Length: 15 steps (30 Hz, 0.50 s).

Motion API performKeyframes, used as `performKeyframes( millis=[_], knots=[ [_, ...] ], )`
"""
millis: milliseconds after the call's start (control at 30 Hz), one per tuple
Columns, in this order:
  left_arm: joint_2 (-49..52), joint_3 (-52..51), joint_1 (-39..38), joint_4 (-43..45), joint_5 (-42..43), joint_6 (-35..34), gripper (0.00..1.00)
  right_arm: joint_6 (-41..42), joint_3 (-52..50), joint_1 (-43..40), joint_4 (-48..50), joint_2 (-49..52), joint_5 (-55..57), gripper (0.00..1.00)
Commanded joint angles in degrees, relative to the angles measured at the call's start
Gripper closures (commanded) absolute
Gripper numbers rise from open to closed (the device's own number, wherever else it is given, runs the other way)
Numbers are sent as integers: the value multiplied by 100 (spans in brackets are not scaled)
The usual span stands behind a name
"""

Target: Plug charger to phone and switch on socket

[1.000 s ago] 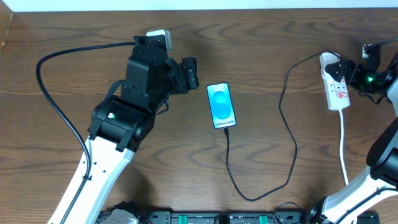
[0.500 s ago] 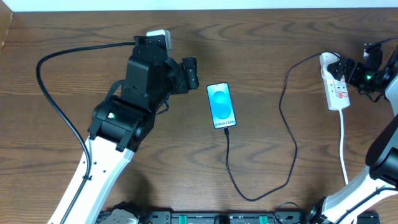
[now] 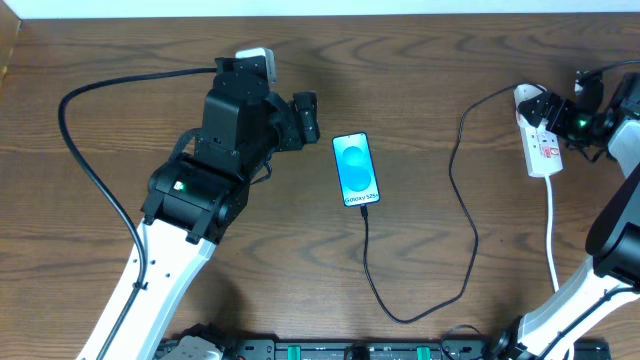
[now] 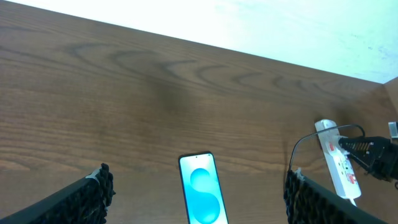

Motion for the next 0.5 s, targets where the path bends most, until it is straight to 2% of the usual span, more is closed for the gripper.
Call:
performKeyframes(
  millis=[0,467],
  knots=[
    [-31,15,17,-17,-74,94,11,125,13,118,-57,87,-232,1],
    [-31,13,17,-17,-74,94,11,144,13,131,-326,92,-225,1]
  ],
)
